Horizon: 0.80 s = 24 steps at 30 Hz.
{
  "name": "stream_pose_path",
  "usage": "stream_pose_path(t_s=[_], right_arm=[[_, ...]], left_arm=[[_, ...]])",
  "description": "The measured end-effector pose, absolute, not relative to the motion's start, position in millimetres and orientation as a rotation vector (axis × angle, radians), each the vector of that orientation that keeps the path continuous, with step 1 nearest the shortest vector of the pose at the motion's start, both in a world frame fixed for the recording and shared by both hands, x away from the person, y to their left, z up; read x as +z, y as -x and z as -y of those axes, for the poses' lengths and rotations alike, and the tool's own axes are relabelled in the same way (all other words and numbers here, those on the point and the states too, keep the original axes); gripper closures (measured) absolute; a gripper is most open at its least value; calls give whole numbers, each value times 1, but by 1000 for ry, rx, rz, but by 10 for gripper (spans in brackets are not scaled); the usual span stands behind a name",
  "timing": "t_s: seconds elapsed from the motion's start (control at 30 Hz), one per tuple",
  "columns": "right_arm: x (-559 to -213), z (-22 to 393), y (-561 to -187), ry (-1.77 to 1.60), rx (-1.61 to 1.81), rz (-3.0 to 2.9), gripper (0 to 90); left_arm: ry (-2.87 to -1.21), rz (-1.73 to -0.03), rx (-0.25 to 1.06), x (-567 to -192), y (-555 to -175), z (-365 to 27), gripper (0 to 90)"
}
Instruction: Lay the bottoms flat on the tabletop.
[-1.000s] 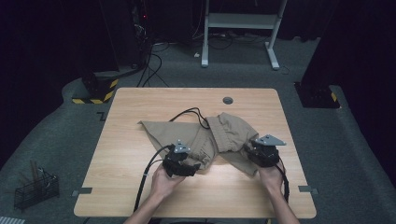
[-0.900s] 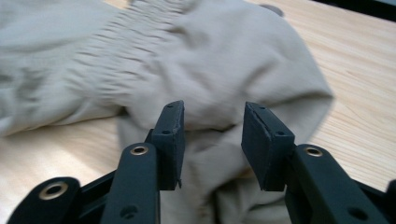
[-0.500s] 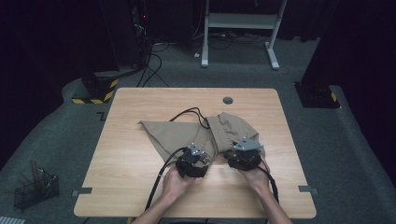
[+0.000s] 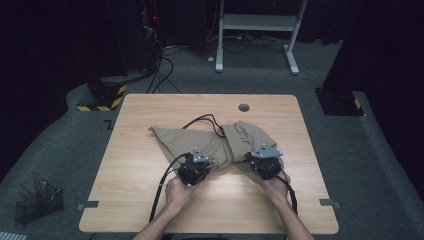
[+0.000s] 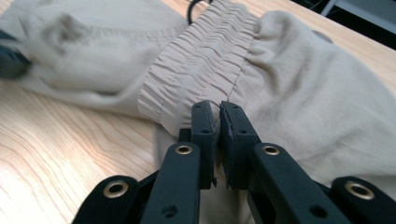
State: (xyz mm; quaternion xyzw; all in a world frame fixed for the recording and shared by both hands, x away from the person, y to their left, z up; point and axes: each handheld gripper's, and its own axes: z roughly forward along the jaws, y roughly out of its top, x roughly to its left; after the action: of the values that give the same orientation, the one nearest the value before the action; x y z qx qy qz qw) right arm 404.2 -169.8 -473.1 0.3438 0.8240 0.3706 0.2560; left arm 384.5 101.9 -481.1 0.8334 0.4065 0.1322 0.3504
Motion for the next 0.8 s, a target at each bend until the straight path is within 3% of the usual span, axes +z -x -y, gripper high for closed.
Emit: stream_pose_path(t_s=[0.4, 0.63, 0.8], right_arm=[[-452, 204, -400, -1006, 1062, -2115, 868], [-448, 240, -412, -1182, 1022, -1992, 869], [-462, 254, -429, -1338, 960, -1966, 864]], left_arm=[[-2056, -1130, 441, -461, -392, -139, 864], [-2032, -1273, 548, -461, -428, -168, 864], [-2065, -1337, 577, -472, -454, -166, 848]])
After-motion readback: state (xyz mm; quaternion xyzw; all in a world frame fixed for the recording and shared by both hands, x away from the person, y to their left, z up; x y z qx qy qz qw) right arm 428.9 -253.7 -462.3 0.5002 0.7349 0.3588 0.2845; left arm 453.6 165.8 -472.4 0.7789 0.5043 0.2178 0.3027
